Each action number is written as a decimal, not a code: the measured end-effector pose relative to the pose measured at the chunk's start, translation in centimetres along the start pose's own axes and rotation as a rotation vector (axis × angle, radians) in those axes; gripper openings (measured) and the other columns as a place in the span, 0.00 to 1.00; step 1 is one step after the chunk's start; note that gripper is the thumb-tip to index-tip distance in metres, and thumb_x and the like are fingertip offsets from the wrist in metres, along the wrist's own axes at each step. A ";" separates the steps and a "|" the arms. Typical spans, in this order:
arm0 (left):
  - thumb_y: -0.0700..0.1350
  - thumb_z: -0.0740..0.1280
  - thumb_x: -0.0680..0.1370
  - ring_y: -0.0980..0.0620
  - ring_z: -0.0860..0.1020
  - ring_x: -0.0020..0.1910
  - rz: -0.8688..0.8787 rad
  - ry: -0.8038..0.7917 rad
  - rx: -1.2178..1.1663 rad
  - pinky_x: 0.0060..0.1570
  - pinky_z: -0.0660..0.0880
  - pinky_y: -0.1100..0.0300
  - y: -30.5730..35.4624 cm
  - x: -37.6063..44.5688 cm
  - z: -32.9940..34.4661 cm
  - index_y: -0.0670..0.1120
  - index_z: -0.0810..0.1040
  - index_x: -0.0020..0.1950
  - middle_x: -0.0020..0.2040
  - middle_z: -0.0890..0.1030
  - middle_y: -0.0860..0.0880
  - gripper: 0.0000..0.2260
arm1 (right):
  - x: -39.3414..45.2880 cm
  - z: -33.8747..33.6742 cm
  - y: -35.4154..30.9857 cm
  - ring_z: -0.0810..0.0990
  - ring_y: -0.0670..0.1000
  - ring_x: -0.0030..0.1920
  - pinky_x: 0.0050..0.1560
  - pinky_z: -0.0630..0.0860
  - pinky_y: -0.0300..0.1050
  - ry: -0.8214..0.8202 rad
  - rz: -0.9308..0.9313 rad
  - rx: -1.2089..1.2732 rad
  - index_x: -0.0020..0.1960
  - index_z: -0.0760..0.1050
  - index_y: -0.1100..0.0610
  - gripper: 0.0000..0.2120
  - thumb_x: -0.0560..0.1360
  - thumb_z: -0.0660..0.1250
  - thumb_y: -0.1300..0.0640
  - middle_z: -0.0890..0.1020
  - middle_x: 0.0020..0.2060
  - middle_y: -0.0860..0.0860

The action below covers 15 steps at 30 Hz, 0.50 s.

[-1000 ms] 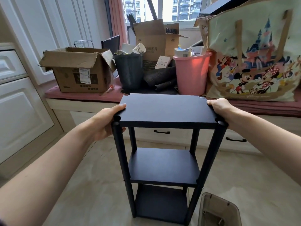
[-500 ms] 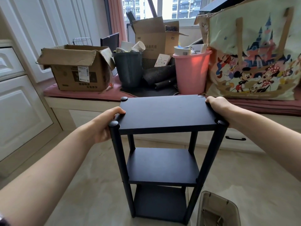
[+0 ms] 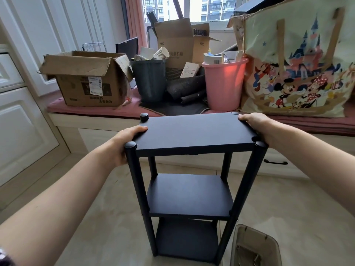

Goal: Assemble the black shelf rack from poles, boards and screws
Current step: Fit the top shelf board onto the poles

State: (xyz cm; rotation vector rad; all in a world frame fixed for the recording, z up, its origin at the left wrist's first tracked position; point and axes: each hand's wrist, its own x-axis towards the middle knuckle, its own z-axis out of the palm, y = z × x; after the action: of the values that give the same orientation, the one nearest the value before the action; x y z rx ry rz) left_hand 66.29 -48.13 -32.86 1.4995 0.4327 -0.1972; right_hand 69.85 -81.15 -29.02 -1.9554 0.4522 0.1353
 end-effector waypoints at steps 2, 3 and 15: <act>0.54 0.69 0.78 0.55 0.78 0.28 -0.002 0.004 0.006 0.31 0.72 0.62 -0.1 0.2 0.0 0.47 0.79 0.49 0.34 0.81 0.52 0.11 | -0.1 0.1 -0.1 0.73 0.47 0.25 0.16 0.60 0.28 -0.021 -0.012 0.016 0.41 0.70 0.51 0.12 0.81 0.60 0.48 0.73 0.33 0.47; 0.54 0.69 0.78 0.54 0.78 0.30 0.001 0.004 0.006 0.32 0.71 0.61 -0.1 0.2 0.0 0.47 0.79 0.50 0.36 0.81 0.51 0.11 | 0.0 0.1 -0.1 0.73 0.47 0.26 0.16 0.59 0.28 -0.034 -0.023 0.038 0.42 0.71 0.51 0.11 0.82 0.60 0.49 0.73 0.34 0.48; 0.52 0.68 0.79 0.54 0.81 0.26 -0.011 -0.069 -0.042 0.24 0.74 0.68 -0.9 0.7 -0.3 0.45 0.82 0.47 0.34 0.84 0.51 0.11 | 1.0 0.5 0.7 0.76 0.46 0.17 0.16 0.66 0.33 -0.091 -0.071 0.161 0.40 0.71 0.61 0.13 0.82 0.60 0.58 0.79 0.22 0.52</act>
State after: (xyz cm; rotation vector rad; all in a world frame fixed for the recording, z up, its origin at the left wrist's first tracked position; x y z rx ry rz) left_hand 66.51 -47.84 -33.92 1.4452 0.3872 -0.2463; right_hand 70.57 -81.26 -30.16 -1.7971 0.3229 0.1378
